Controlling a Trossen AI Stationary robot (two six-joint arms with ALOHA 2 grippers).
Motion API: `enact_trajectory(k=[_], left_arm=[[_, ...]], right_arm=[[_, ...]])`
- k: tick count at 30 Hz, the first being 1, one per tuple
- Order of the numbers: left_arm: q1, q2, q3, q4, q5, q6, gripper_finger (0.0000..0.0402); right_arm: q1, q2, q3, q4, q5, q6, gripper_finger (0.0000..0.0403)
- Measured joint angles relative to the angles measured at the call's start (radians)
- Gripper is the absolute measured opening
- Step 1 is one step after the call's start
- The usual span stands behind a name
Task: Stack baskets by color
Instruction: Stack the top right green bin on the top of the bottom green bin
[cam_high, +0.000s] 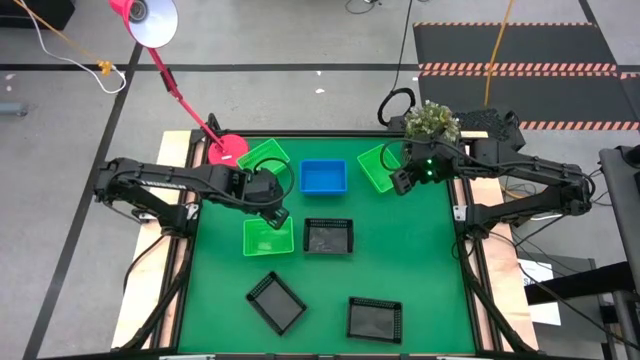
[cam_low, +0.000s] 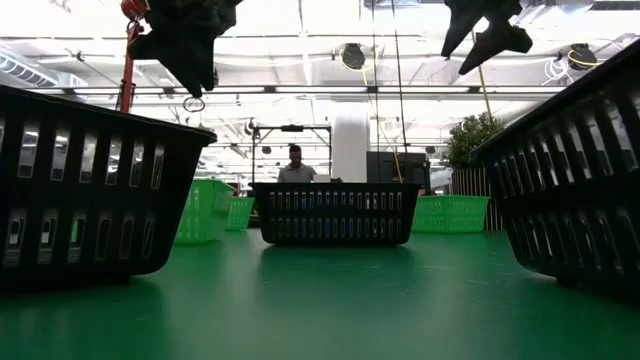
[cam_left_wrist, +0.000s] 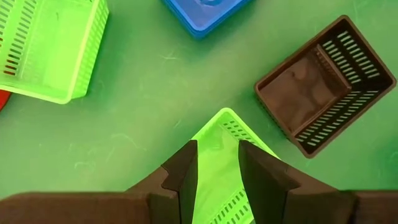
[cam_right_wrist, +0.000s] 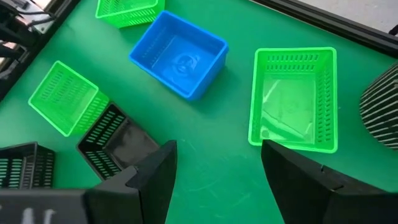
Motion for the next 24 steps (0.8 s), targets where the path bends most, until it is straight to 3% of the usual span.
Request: enact_trajectory(k=[7, 15, 24], left_arm=[[0.000, -0.003, 0.000, 0.023, 0.013, -0.015, 0.0118], [-0.002, -0.009, 0.001, 0.051, 0.013, 0.012, 0.0118], [0.018, -0.009, 0.001, 0.111, 0.012, 0.030, 0.0118]], right_arm=[[0.000, 0.000, -0.038, -0.002, -0.012, 0.024, 0.0226], [-0.002, 0.029, -0.060, 0.117, -0.054, 0.040, 0.0226], [-0.054, 0.225, -0.059, 0.086, -0.113, -0.050, 0.0226]])
